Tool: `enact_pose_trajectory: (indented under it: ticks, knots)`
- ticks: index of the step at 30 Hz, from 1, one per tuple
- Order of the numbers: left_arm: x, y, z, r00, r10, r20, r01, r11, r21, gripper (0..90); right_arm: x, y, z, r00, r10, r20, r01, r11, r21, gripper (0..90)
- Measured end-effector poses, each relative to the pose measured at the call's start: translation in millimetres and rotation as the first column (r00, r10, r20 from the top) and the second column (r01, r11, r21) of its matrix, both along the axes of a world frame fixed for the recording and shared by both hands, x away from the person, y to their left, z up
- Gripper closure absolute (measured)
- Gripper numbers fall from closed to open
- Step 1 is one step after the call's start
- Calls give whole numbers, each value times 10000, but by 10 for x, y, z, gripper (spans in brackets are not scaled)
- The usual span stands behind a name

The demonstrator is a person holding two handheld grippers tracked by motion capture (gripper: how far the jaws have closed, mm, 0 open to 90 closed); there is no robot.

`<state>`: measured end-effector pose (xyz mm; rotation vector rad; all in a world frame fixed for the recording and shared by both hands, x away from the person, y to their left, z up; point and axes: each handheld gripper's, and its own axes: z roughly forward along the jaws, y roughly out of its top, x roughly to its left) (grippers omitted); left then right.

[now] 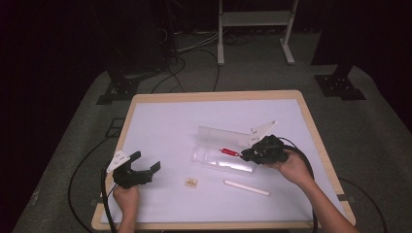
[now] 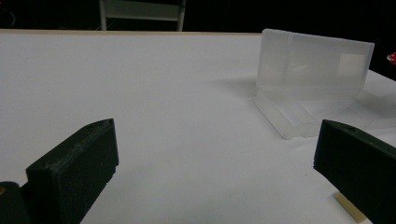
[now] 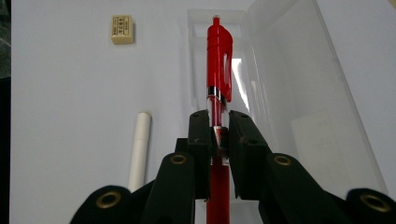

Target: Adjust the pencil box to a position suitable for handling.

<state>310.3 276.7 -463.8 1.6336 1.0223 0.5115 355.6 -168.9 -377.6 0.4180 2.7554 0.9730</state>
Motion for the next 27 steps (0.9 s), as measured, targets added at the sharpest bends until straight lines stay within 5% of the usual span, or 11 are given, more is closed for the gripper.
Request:
enact_pose_trajectory:
  ticks: [27]
  knots:
    - [-2,-3,0,10000,-24,6,24,10000,0,0,264,256,-232,9987,-79,-499,60,9992,-397,788]
